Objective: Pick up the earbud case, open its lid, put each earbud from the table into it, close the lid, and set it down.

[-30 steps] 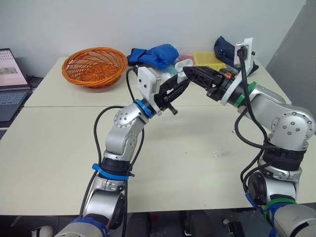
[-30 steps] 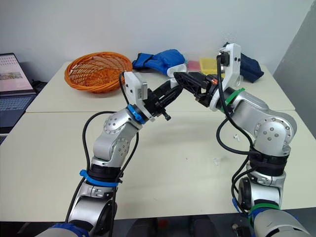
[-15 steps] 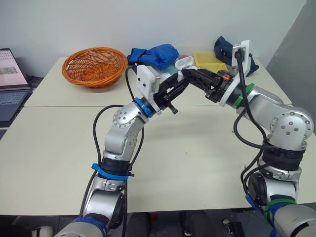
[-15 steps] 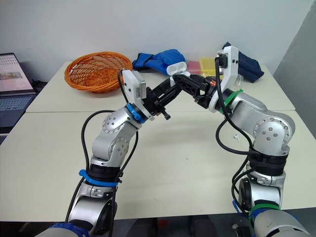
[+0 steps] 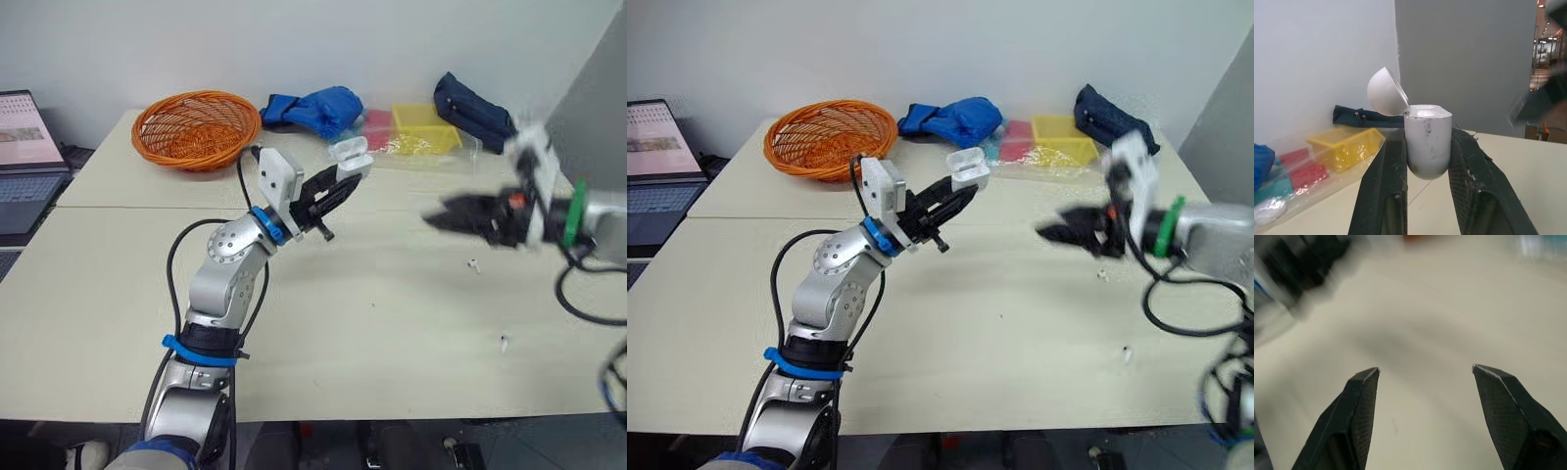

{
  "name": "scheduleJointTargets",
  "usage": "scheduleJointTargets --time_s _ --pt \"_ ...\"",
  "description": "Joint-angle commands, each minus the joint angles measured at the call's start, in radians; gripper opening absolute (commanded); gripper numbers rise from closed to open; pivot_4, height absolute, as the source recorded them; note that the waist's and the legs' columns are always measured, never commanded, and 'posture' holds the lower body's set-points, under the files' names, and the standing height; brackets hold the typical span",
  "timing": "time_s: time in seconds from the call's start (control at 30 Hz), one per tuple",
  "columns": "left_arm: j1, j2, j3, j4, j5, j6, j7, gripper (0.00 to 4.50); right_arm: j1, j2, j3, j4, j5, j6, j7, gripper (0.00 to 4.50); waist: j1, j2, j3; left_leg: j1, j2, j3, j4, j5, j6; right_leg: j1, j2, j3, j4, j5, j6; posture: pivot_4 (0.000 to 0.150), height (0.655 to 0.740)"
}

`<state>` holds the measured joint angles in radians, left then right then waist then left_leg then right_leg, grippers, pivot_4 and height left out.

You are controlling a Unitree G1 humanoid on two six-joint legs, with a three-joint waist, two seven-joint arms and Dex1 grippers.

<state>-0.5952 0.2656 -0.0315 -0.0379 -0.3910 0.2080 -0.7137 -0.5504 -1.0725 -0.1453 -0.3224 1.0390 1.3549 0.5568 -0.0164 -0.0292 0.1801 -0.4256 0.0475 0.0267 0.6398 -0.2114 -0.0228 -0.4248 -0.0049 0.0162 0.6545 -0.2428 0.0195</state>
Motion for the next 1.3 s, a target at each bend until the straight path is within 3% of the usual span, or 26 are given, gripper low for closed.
scheduleJointTargets --time_s 0.03,0.13,0.23,0.47,0.8,0.9,1.13,1.3 --pt "-0.001 -0.004 -0.004 -0.060 -0.017 -0.004 -0.011 0.75 0.086 -0.048 -0.031 -0.021 -0.021 0.032 0.034 3.16 -0.002 -0.001 0.000 0.000 0.000 0.000 0.000 0.000 0.000 0.000 0.000 0.000 0.000 0.000 0.000 0.150 0.7400" --pt "0.010 -0.008 -0.011 -0.076 -0.014 0.000 -0.004 0.75 0.203 -0.088 -0.042 -0.070 -0.071 -0.024 0.075 3.16 -0.005 -0.001 0.000 0.000 0.000 0.001 0.002 0.000 0.000 0.000 0.000 0.000 0.001 0.001 0.002 0.150 0.7400" --pt "0.043 -0.013 -0.017 -0.113 -0.017 0.016 0.012 0.75 0.360 -0.047 -0.100 -0.109 -0.135 -0.028 -0.011 3.16 -0.003 -0.001 0.000 0.001 0.000 0.000 0.002 0.000 0.000 0.001 0.001 -0.001 0.001 0.001 0.002 0.150 0.7400" --pt "0.062 -0.012 -0.018 -0.145 -0.020 0.040 0.024 0.75 0.531 -0.008 -0.162 -0.195 -0.219 -0.030 -0.079 3.16 -0.001 -0.001 0.000 0.001 0.000 0.000 0.005 0.000 0.000 0.001 0.001 -0.001 0.002 0.002 0.003 0.150 0.7400" --pt "0.060 -0.018 -0.022 -0.158 -0.022 0.054 0.027 0.75 0.608 0.067 -0.149 -0.193 -0.327 -0.100 -0.098 3.16 0.000 -0.001 0.000 0.001 -0.001 0.000 0.005 0.000 0.000 0.002 0.001 -0.001 0.002 0.002 0.003 0.150 0.7400" --pt "0.053 -0.022 -0.024 -0.159 -0.021 0.058 0.030 0.75 0.596 0.092 -0.123 -0.179 -0.357 -0.113 -0.101 2.62 0.000 -0.001 0.000 0.001 -0.001 0.000 0.005 0.000 0.000 0.002 0.001 0.000 0.002 0.002 0.003 0.150 0.7400" --pt "0.058 -0.018 -0.020 -0.172 -0.023 0.068 0.027 0.75 0.634 0.097 -0.089 -0.175 -0.413 -0.153 -0.078 0.29 0.000 -0.001 0.000 0.001 -0.001 0.000 0.005 0.000 0.000 0.002 0.001 -0.001 0.002 0.002 0.003 0.150 0.7400" --pt "0.060 -0.020 -0.020 -0.174 -0.020 0.070 0.031 0.75 0.639 0.101 -0.071 -0.175 -0.440 -0.216 -0.041 0.28 0.000 -0.001 0.000 0.002 -0.001 0.000 0.005 0.000 0.000 0.004 0.001 0.000 0.002 0.002 0.003 0.150 0.7400"
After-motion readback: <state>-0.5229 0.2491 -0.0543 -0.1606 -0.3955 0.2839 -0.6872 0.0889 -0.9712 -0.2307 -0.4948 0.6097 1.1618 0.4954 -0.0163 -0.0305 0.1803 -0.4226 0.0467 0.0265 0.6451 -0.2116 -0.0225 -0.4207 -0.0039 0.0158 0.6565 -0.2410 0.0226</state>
